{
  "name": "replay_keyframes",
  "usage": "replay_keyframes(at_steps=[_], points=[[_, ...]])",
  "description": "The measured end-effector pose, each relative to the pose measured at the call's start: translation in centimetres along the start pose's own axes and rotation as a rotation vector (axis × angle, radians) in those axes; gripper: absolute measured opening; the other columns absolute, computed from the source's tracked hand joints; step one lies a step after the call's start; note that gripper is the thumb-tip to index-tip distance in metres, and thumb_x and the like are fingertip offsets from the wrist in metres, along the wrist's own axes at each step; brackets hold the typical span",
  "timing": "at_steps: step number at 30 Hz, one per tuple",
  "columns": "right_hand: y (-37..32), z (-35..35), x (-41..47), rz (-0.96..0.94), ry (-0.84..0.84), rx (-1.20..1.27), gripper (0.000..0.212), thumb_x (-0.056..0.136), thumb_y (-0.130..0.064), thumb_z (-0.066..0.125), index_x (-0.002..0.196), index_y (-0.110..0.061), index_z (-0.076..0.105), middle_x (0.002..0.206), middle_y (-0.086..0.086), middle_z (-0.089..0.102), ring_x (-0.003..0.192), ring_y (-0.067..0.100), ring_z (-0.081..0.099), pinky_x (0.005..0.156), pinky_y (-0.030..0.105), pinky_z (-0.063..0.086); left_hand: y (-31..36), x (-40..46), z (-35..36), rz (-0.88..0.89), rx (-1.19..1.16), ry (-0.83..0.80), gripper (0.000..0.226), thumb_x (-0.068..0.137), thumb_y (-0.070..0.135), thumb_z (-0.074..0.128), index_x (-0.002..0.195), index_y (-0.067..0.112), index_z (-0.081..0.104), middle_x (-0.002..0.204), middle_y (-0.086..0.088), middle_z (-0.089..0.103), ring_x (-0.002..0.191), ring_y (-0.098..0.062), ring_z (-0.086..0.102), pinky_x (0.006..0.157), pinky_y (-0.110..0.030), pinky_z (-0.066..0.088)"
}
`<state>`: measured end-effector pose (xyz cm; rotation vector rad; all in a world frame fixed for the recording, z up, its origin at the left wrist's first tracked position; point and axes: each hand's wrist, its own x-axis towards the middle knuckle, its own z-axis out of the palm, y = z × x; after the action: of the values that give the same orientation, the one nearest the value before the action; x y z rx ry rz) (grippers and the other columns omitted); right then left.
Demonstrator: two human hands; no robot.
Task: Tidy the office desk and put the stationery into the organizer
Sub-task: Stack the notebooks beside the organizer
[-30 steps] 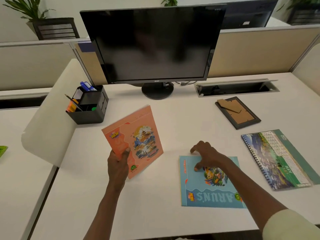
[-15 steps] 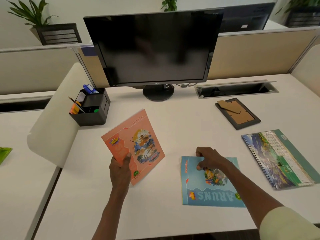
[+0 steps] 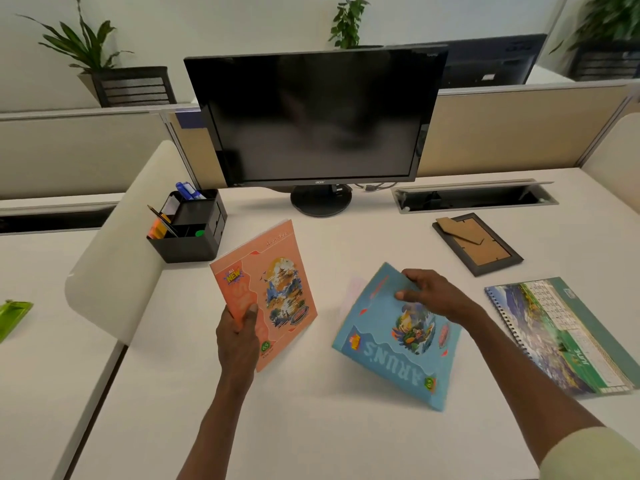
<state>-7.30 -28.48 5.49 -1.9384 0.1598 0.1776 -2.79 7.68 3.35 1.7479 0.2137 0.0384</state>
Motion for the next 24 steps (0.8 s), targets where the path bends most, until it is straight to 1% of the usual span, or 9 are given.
replay_keyframes(at_steps=[3,7,10,14,16,18,20,22,24], points=[[-1.5,-0.1,0.2,-0.035,0.083,0.198,0.021,0.087,-0.009,0.067,0.108,-0.009,0.066,0.104,0.009,0.073,0.094,0.027,0.070,0.081,0.040,0.057,0.3,0.0,0.7,0.003,-0.034,-0.032,0.026,0.097,0.037,0.053,0.123,0.034,0.054,0.111,0.012,0.068,0.090,-0.016,0.071,0.062,-0.030,0.056],[-3.8,1.5,0.7,-0.076,0.212,0.410,0.023,0.087,-0.007,0.065,0.109,-0.012,0.066,0.105,0.008,0.073,0.093,0.024,0.071,0.073,0.032,0.059,0.9,-0.2,1.8,0.004,-0.101,-0.090,0.024,0.096,0.038,0.055,0.120,0.035,0.056,0.108,0.014,0.070,0.088,-0.015,0.073,0.062,-0.029,0.057],[-5.1,3.2,1.2,-0.089,0.277,0.520,0.024,0.088,-0.009,0.064,0.111,-0.012,0.064,0.104,0.006,0.074,0.090,0.022,0.072,0.067,0.028,0.058,1.6,-0.4,2.8,-0.002,-0.191,-0.165,0.022,0.096,0.031,0.057,0.118,0.031,0.059,0.107,0.009,0.073,0.089,-0.015,0.073,0.065,-0.031,0.059],[-6.2,5.0,2.2,-0.062,0.329,0.488,0.021,0.088,-0.016,0.066,0.109,-0.018,0.065,0.101,0.000,0.075,0.087,0.020,0.073,0.066,0.031,0.059,2.8,-0.5,3.4,0.023,-0.276,-0.346,0.027,0.096,0.025,0.057,0.123,0.022,0.059,0.118,0.000,0.070,0.102,-0.025,0.070,0.080,-0.045,0.057],[-6.6,5.7,2.7,-0.051,0.371,0.455,0.018,0.088,-0.018,0.067,0.106,-0.019,0.065,0.098,-0.001,0.075,0.083,0.018,0.073,0.064,0.030,0.059,3.2,-0.4,3.6,0.047,-0.294,-0.419,0.030,0.095,0.025,0.058,0.124,0.018,0.059,0.118,-0.003,0.070,0.103,-0.027,0.070,0.081,-0.043,0.058],[-6.8,6.5,3.0,-0.044,0.426,0.451,0.016,0.088,-0.018,0.067,0.104,-0.019,0.066,0.096,-0.001,0.075,0.080,0.016,0.073,0.063,0.030,0.059,3.6,-0.3,3.9,0.054,-0.284,-0.447,0.030,0.093,0.026,0.061,0.121,0.017,0.061,0.115,-0.003,0.072,0.100,-0.027,0.071,0.077,-0.036,0.059],[-6.8,7.0,3.3,-0.043,0.459,0.442,0.016,0.088,-0.018,0.067,0.104,-0.017,0.065,0.098,0.001,0.074,0.080,0.017,0.073,0.069,0.035,0.060,3.8,-0.2,4.2,0.057,-0.269,-0.459,0.027,0.093,0.024,0.061,0.120,0.016,0.062,0.112,-0.002,0.073,0.097,-0.026,0.072,0.073,-0.031,0.059],[-6.8,7.5,3.4,-0.060,0.483,0.417,0.019,0.087,-0.022,0.069,0.105,-0.016,0.063,0.101,0.002,0.073,0.083,0.017,0.073,0.074,0.039,0.060,3.8,0.0,4.5,0.050,-0.264,-0.450,0.025,0.095,0.023,0.059,0.119,0.016,0.061,0.111,-0.004,0.073,0.095,-0.026,0.072,0.072,-0.034,0.060],[-6.8,7.7,3.4,-0.084,0.516,0.383,0.035,0.082,-0.030,0.074,0.111,-0.019,0.058,0.105,-0.002,0.070,0.088,0.016,0.071,0.072,0.035,0.061,3.9,0.4,4.7,0.041,-0.254,-0.441,0.025,0.096,0.025,0.057,0.120,0.019,0.059,0.112,-0.003,0.073,0.095,-0.027,0.072,0.075,-0.040,0.060]])
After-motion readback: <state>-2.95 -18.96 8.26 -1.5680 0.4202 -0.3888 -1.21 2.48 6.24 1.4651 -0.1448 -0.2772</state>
